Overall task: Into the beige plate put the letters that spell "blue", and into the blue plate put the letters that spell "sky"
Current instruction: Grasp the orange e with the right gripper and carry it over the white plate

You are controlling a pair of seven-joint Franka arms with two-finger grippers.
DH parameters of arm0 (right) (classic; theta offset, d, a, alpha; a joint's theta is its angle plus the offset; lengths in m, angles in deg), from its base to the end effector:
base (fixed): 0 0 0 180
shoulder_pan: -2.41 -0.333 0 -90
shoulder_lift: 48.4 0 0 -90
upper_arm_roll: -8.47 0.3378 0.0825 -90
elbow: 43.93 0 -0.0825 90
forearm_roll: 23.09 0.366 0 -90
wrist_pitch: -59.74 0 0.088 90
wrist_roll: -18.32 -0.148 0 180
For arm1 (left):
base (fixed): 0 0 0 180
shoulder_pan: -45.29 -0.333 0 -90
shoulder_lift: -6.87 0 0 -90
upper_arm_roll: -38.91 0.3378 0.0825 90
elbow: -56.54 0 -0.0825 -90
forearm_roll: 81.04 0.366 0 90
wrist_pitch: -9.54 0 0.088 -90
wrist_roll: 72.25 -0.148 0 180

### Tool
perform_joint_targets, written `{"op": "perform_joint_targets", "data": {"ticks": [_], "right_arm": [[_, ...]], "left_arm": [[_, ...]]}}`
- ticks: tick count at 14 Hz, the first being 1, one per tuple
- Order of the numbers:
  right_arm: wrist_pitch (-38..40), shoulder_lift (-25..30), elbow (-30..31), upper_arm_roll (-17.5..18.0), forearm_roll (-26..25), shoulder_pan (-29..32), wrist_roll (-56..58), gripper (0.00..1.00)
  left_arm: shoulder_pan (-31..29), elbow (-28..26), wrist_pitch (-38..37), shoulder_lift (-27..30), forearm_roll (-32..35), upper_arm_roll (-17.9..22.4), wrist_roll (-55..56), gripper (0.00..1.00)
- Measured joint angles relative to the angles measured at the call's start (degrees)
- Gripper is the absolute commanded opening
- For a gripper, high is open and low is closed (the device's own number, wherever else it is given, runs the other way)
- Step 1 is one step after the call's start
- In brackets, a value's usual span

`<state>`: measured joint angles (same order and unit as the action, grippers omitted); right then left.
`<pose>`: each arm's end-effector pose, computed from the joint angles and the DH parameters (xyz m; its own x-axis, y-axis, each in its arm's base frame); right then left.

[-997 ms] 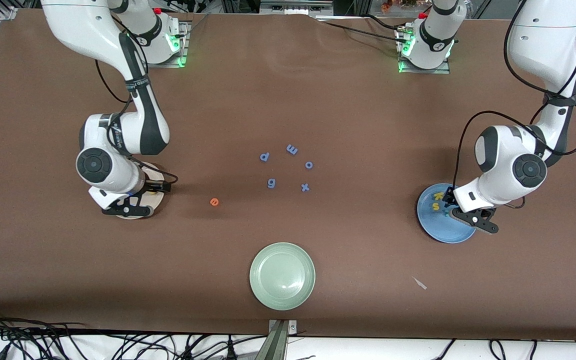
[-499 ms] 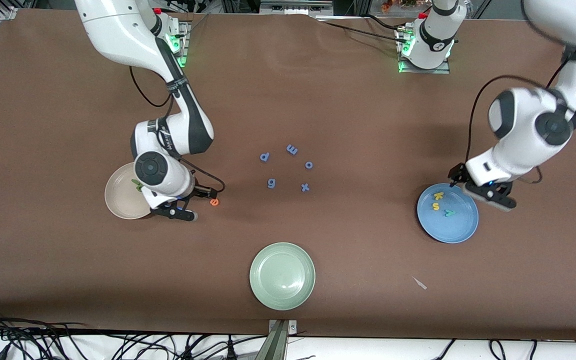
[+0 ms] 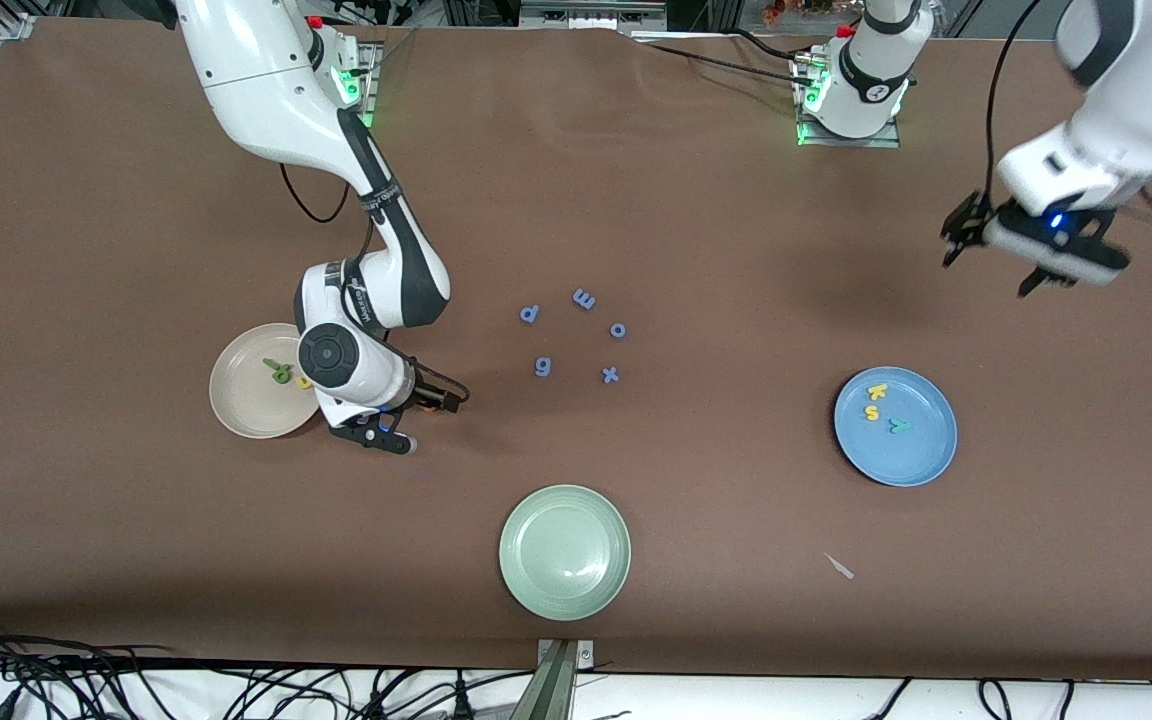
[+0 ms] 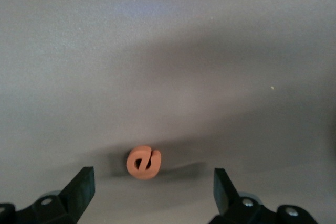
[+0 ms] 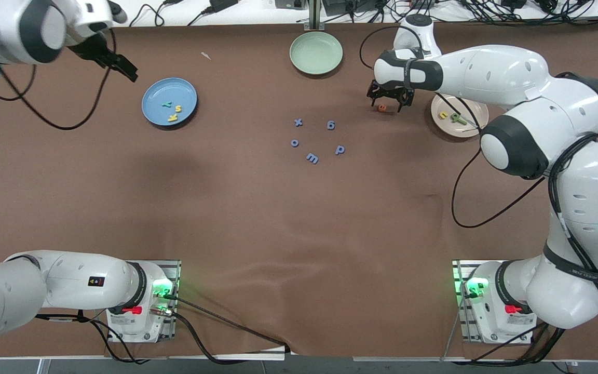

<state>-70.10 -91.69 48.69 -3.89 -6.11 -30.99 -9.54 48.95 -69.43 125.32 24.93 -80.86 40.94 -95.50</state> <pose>0.6237 0.2740 0.1694 0.9592 -0.2626 -0.1047 -0.2657 -0.9639 -0.0160 0.4547 -0.0115 0.5110 0.8975 -0.4219 0.1288 -0.4195 -0.9066 -0.0466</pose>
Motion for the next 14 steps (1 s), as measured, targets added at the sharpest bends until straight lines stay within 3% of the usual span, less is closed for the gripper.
{"op": "perform_joint_targets", "data": {"ticks": [2,4,5,9,14], "right_arm": [[-0.9,-0.4,-0.1,0.1,0.5,0.0,-0.2,0.75],[-1.2,-0.5,-0.2,0.3,1.2,-0.2,-0.2,0.54],[-1.2,-0.5,-0.2,0.3,1.5,-0.3,-0.3,0.39],[-1.1,-0.5,-0.3,0.2,2.3,-0.5,-0.3,0.11],[-1.1,-0.5,-0.4,0.2,2.4,-0.5,-0.3,0.05]], "left_arm": [[0.0,5.4,-11.0,3.4,0.0,0.0,2.3,1.0],[0.0,13.4,-19.8,2.2,0.0,0.0,6.6,1.0],[0.1,17.0,-22.3,0.3,0.0,0.0,9.3,1.0],[1.1,27.6,-25.1,-10.9,0.0,-0.6,14.9,1.0],[1.5,32.6,-26.7,-14.6,0.0,-1.4,16.1,1.0]]}}
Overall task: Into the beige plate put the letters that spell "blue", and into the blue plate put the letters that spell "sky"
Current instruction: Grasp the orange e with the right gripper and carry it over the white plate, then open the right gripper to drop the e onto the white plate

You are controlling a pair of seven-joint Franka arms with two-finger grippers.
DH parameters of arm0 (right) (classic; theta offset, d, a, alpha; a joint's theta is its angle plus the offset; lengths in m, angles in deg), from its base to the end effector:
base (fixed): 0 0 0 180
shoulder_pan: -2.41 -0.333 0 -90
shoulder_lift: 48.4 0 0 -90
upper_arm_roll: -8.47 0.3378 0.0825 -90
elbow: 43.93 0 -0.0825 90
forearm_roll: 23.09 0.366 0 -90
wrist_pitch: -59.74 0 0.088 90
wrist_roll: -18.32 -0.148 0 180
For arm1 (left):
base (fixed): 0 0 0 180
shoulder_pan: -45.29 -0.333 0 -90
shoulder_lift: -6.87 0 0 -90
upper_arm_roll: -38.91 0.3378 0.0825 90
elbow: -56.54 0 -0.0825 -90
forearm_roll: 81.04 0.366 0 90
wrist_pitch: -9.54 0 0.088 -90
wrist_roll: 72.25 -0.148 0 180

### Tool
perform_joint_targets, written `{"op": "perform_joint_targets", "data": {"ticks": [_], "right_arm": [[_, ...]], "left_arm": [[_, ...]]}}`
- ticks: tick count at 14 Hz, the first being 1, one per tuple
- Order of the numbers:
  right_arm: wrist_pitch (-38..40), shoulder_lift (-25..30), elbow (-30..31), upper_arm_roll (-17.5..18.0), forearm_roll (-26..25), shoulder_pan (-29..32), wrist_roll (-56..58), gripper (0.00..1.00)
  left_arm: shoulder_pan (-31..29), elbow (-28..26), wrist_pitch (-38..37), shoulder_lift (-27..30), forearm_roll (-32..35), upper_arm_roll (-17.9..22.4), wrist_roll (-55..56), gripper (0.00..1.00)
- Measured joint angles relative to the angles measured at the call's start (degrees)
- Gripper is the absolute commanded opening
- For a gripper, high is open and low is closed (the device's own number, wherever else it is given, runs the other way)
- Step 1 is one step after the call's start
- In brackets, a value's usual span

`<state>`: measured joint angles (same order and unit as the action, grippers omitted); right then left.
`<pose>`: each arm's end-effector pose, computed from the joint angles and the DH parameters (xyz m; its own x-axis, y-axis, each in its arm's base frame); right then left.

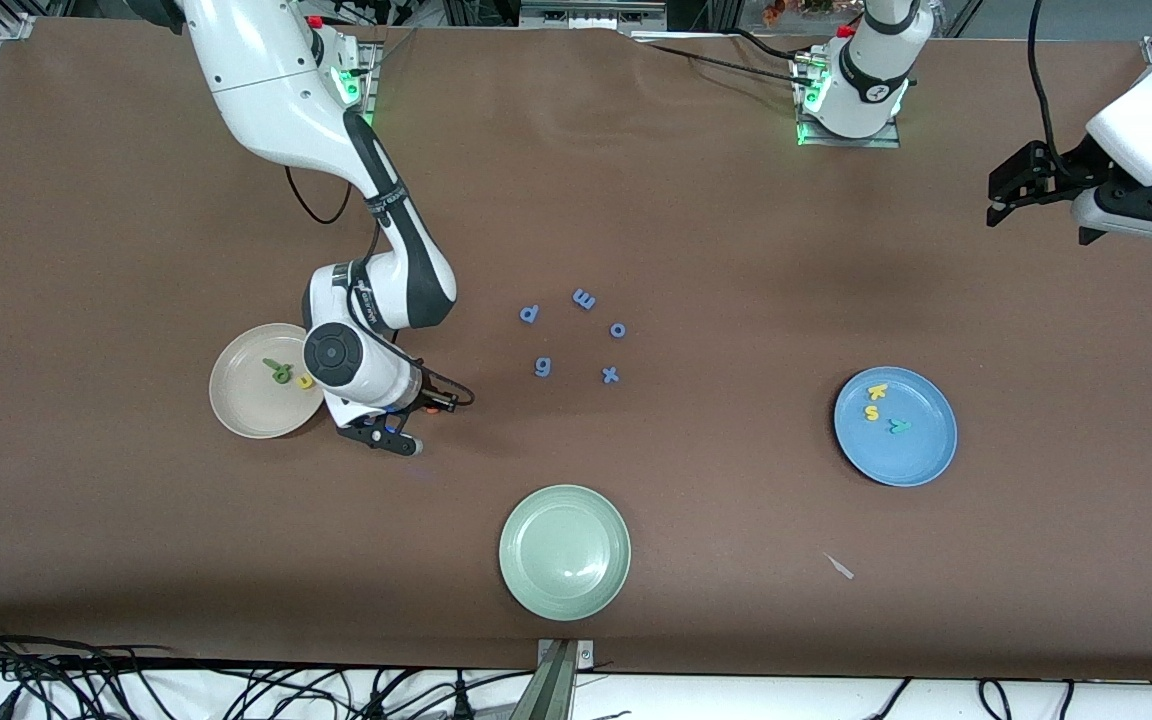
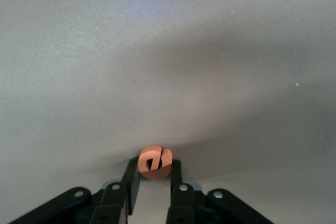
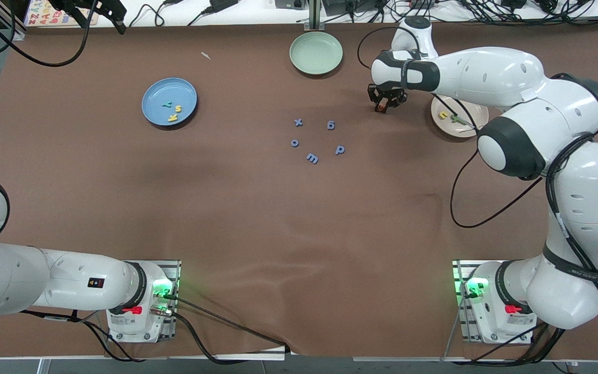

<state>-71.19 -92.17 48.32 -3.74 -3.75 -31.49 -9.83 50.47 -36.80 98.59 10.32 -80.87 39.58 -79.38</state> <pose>0.6238 0.2841 0.1676 0.9535 -0.2822 -0.1056 -0.2884 -0.9563 -0.0480 0.5121 -0.0398 0.6091 0.9793 -0.2017 -0.0148 -0.2018 -0.9794 -0.0004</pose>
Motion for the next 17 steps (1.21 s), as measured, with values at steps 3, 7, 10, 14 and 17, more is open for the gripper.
{"op": "perform_joint_targets", "data": {"ticks": [3,7,10,14,17], "right_arm": [[1.0,0.0,-0.7,-0.6,-0.2,0.1,1.6,0.0],[11.2,1.9,-2.1,-6.1,-0.2,1.4,14.1,0.0],[18.2,3.8,-2.1,-11.9,-0.2,2.0,25.8,0.0],[24.5,4.3,-1.7,-17.5,-0.2,3.0,35.4,0.17],[24.9,3.2,-0.5,-17.6,-0.2,3.7,35.7,1.0]], "left_arm": [[-0.4,0.4,-1.2,0.0,0.0,0.2,0.0,1.0],[-0.5,0.4,-4.0,-0.1,0.0,0.3,1.6,1.0],[-0.5,0.4,-5.2,-0.1,0.0,0.4,3.8,1.0],[-0.5,0.6,-5.4,-0.1,-0.3,0.4,7.2,1.0],[-0.5,0.7,-5.8,-0.1,-0.4,0.4,8.1,1.0]]}}
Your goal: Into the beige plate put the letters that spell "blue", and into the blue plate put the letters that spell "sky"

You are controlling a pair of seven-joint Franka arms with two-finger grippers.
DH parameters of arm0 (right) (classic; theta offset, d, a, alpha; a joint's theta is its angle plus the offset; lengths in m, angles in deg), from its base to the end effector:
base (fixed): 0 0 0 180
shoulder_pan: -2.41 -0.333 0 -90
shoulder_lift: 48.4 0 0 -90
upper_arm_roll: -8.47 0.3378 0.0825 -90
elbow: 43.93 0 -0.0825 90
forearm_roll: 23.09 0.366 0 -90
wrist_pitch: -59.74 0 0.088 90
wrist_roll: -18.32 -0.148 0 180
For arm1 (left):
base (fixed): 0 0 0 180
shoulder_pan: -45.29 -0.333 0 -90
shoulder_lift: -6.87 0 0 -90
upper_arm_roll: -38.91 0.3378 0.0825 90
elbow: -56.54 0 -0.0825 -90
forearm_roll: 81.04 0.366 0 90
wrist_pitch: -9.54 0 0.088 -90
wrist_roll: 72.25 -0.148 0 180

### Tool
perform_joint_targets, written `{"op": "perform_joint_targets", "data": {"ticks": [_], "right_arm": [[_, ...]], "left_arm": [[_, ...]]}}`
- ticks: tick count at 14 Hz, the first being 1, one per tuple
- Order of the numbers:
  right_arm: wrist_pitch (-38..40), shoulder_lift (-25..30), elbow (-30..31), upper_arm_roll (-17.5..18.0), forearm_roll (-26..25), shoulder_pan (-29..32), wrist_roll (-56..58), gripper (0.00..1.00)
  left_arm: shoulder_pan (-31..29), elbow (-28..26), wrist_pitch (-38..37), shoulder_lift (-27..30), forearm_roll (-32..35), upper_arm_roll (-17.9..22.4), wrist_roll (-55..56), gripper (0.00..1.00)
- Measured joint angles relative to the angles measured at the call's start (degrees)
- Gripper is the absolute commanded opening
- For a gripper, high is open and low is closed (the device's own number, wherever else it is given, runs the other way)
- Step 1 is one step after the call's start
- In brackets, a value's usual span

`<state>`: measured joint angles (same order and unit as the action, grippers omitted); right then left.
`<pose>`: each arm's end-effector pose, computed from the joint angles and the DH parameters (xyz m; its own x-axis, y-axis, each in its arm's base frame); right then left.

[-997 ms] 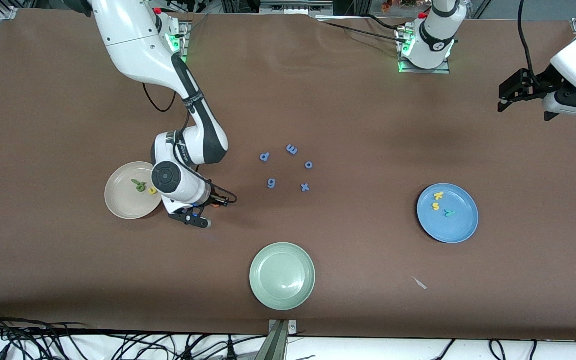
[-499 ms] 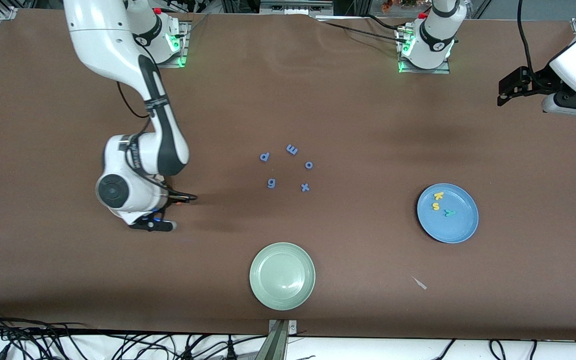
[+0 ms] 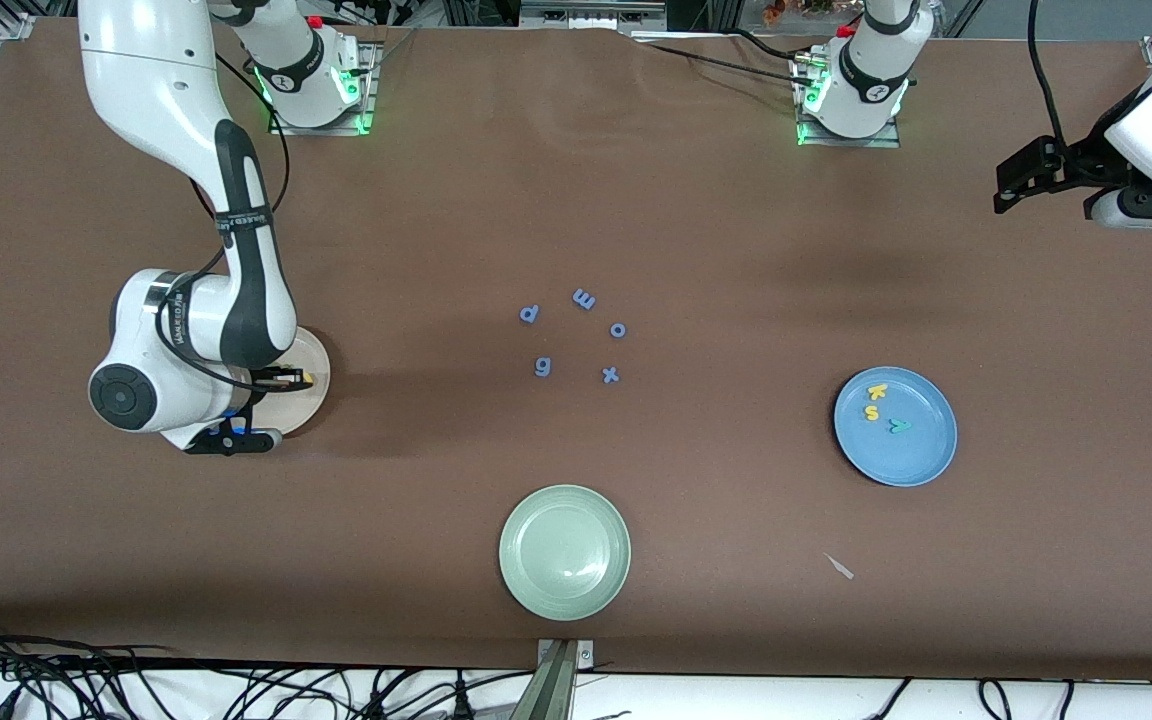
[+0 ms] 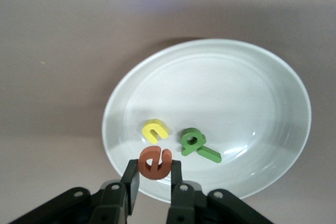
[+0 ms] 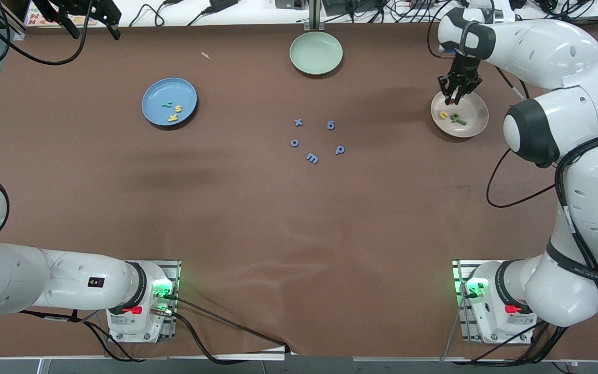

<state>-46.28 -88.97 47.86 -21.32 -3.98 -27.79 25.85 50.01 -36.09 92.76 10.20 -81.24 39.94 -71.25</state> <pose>0.6302 0.0763 0.2202 0.9372 0.0270 -0.3477 0.0351 -0.9992 0.0171 0.4985 -0.0324 0.6055 0.9933 -0.0471 -0.1060 -0.0471 -0.9989 0.0027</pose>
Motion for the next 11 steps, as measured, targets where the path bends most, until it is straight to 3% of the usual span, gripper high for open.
{"op": "perform_joint_targets", "data": {"ticks": [5,11], "right_arm": [[0.3,-0.1,-2.0,0.0,0.1,-0.7,0.0,1.0],[9.1,3.2,-7.2,-0.6,0.1,-0.8,-0.4,1.0]], "left_arm": [[0.1,0.1,-0.3,0.0,0.0,0.0,0.1,1.0],[0.1,4.2,0.0,-2.6,0.0,0.0,0.1,1.0]]}}
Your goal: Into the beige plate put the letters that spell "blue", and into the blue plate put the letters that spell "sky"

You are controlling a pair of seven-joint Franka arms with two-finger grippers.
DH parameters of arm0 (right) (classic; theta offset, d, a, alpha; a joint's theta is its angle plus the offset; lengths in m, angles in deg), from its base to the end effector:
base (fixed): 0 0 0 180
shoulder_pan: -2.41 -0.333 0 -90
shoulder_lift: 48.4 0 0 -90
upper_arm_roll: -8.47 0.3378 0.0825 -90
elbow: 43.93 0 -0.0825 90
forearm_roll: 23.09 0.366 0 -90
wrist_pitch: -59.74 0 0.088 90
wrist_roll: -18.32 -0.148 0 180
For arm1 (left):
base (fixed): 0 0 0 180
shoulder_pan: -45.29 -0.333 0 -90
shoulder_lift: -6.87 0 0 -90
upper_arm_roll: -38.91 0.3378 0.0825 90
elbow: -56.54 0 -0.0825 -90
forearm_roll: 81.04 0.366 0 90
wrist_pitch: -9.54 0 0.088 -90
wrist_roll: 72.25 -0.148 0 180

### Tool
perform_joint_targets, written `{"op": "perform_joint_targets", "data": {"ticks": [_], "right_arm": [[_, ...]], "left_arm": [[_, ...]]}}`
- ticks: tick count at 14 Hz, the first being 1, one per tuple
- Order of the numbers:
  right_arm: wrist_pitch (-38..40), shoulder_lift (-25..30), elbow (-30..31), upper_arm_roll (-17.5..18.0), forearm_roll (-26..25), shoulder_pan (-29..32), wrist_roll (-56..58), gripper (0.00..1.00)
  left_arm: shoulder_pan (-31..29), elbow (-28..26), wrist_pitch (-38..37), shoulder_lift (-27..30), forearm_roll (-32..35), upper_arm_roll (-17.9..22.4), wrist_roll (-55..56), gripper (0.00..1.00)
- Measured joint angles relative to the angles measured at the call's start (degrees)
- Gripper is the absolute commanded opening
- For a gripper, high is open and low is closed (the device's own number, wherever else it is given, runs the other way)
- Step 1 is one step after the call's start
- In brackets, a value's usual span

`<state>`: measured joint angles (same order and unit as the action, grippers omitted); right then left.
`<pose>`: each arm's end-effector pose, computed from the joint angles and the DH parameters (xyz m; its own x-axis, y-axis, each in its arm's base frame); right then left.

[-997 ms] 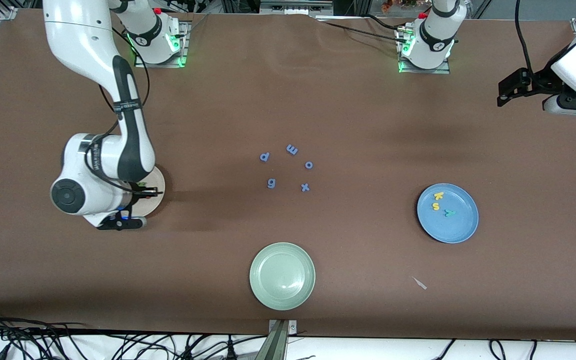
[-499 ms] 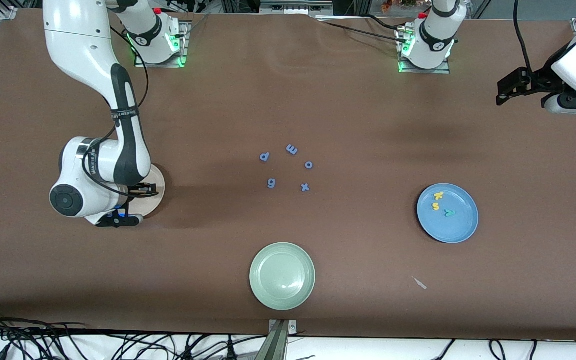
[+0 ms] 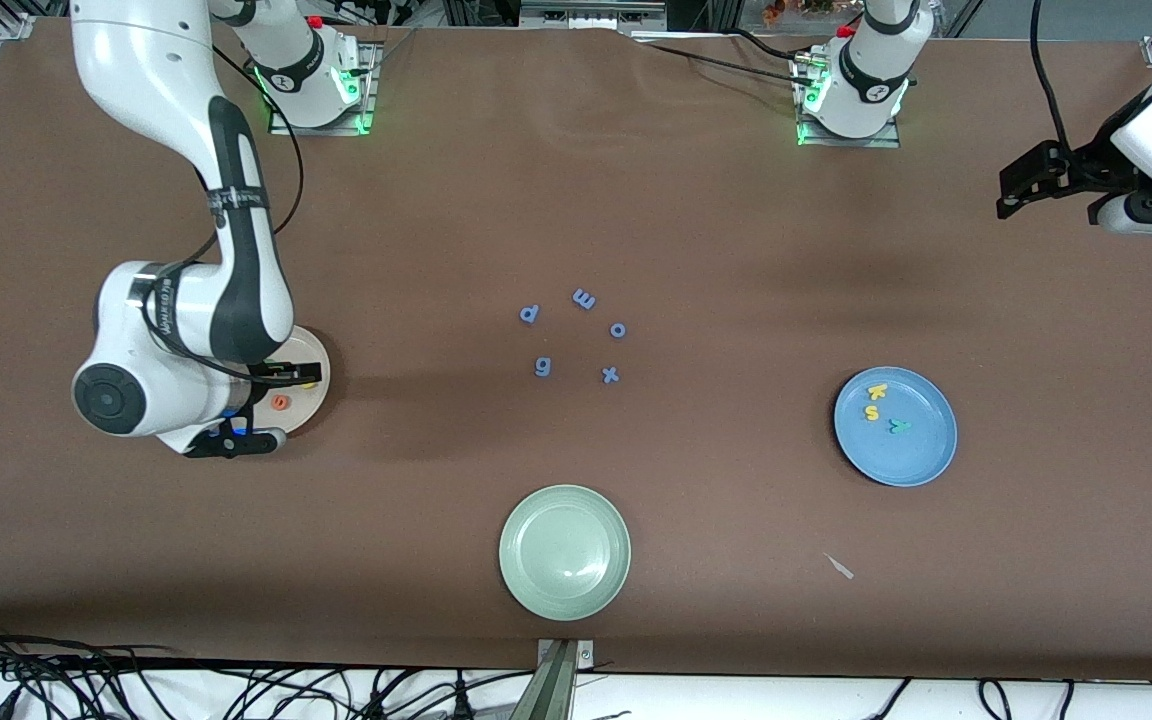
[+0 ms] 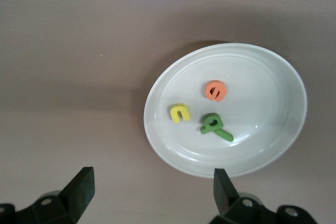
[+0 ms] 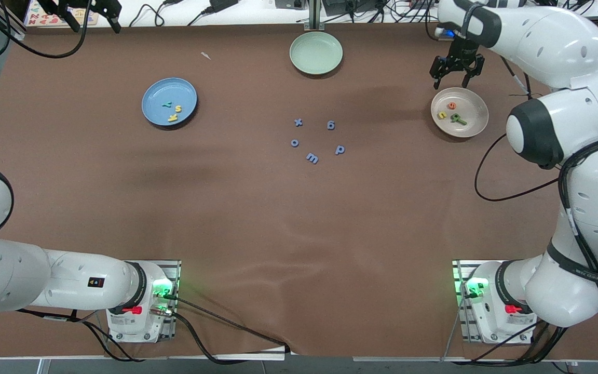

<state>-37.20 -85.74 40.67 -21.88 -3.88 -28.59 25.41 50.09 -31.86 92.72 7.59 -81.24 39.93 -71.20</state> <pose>0.6420 0.1031 0.2955 0.9398 0.0727 -0.3339 0.0670 -0.9973 -0.0287 0.5156 -0.0346 0.6146 0.9958 -0.0479 -0.0785 -0.0478 -0.9989 0.0023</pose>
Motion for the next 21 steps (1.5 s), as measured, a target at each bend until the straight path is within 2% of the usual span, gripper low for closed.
{"op": "perform_joint_targets", "data": {"ticks": [4,6,7,8,10,14,16,21], "right_arm": [[3.8,4.7,-0.1,-1.0,-0.1,0.1,0.0,1.0],[4.6,6.6,-0.1,-0.5,-2.4,-0.1,0.0,1.0],[4.8,8.3,-0.1,0.8,-4.5,0.5,0.0,1.0],[5.1,10.5,0.1,3.8,-7.4,2.4,-0.3,1.0],[5.8,15.7,1.2,12.1,-13.2,9.0,-1.6,1.0],[6.4,25.5,5.5,24.0,-18.2,20.4,-2.9,1.0],[6.7,29.0,6.5,25.8,-19.3,22.0,-3.1,1.0],[8.4,33.9,6.6,26.0,-19.5,23.5,-3.9,1.0]], "left_arm": [[0.0,1.6,0.0,-1.4,0.0,0.0,0.0,1.0],[0.0,1.7,-0.1,-1.5,0.0,0.0,0.0,1.0],[-0.1,1.7,-0.1,-1.6,0.0,0.0,0.0,1.0],[-0.1,1.7,-0.2,-1.6,0.0,0.0,0.0,1.0],[-0.2,1.7,-0.2,-1.7,0.0,0.1,0.0,1.0],[-0.2,1.7,-0.3,-1.9,0.0,0.2,0.0,1.0],[-0.2,1.7,-0.3,-1.9,0.0,0.3,0.0,1.0],[-0.4,1.7,-0.5,-1.9,0.0,0.3,0.0,1.0]]}}
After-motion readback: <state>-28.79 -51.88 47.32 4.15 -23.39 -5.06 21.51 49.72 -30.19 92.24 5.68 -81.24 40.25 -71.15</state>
